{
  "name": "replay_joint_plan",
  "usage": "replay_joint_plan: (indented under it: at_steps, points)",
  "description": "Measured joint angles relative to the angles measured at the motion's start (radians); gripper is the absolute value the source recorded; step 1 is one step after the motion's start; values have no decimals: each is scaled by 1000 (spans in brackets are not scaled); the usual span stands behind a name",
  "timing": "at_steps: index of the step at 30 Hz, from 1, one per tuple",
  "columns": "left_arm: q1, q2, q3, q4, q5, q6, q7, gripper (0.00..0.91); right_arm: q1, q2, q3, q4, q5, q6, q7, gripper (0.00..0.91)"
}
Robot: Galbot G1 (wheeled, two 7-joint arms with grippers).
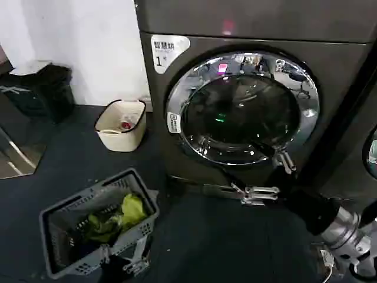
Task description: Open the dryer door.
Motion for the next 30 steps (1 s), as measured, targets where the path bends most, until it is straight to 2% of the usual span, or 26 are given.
replay_joint_plan:
  at_steps: [4,6,14,21,30]
  points:
    - [0,-2,2,-2,-13,-1,1,907,53,-29,-67,-118,-82,82,-21,907]
    - [-2,-3,2,-2,-18,-2,2,907,78,-35,-102,-177,-107,105,-21,907]
    - [3,-7,2,-1,29,12,1,907,235,-42,-272,-375,-154,130,-18,907]
    - [4,-9,6,-1,6,17,1,907,376,-16,-414,-503,-209,194,-17,907]
    - [10,-21,11,9,21,4,8,907,501,33,-564,-636,-274,217,34,907]
